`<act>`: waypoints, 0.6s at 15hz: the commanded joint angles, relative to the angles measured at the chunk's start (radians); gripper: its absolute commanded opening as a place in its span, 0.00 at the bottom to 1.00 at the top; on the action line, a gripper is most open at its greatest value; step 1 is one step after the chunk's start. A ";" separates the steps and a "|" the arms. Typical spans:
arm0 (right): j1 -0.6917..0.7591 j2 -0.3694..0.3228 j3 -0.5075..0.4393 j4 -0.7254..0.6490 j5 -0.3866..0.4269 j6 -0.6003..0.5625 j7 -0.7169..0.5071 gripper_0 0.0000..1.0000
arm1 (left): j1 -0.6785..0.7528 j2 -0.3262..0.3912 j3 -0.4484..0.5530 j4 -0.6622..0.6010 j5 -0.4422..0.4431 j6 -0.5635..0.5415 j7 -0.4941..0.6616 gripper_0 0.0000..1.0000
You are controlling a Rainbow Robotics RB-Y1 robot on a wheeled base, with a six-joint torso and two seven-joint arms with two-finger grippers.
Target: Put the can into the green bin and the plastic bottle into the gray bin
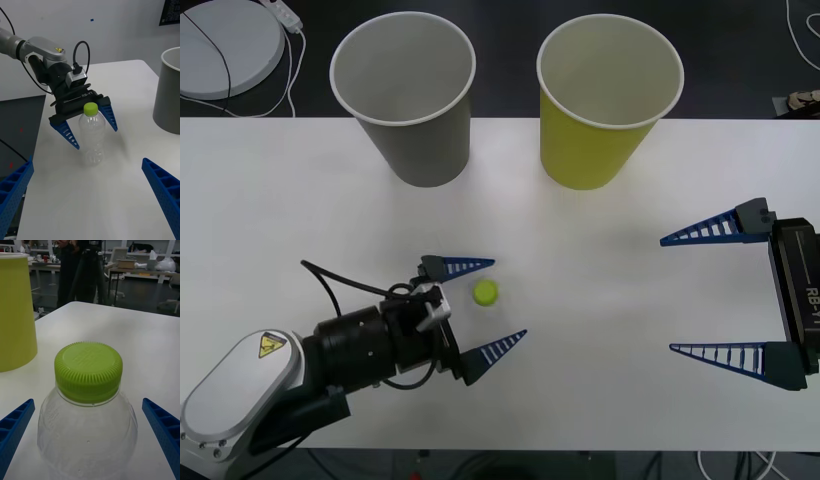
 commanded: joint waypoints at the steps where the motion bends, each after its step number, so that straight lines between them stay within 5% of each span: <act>1: 0.000 0.000 0.000 0.000 0.000 0.000 0.000 1.00 | 0.000 0.000 -0.002 -0.001 0.000 0.000 -0.011 0.12; 2: 0.000 0.000 0.000 0.000 0.000 0.000 0.000 1.00 | -0.001 0.000 -0.002 -0.003 0.000 0.000 -0.011 0.00; 9: 0.000 0.000 0.000 0.000 0.000 0.000 0.000 1.00 | -0.001 0.000 -0.007 -0.009 0.003 0.009 -0.008 0.00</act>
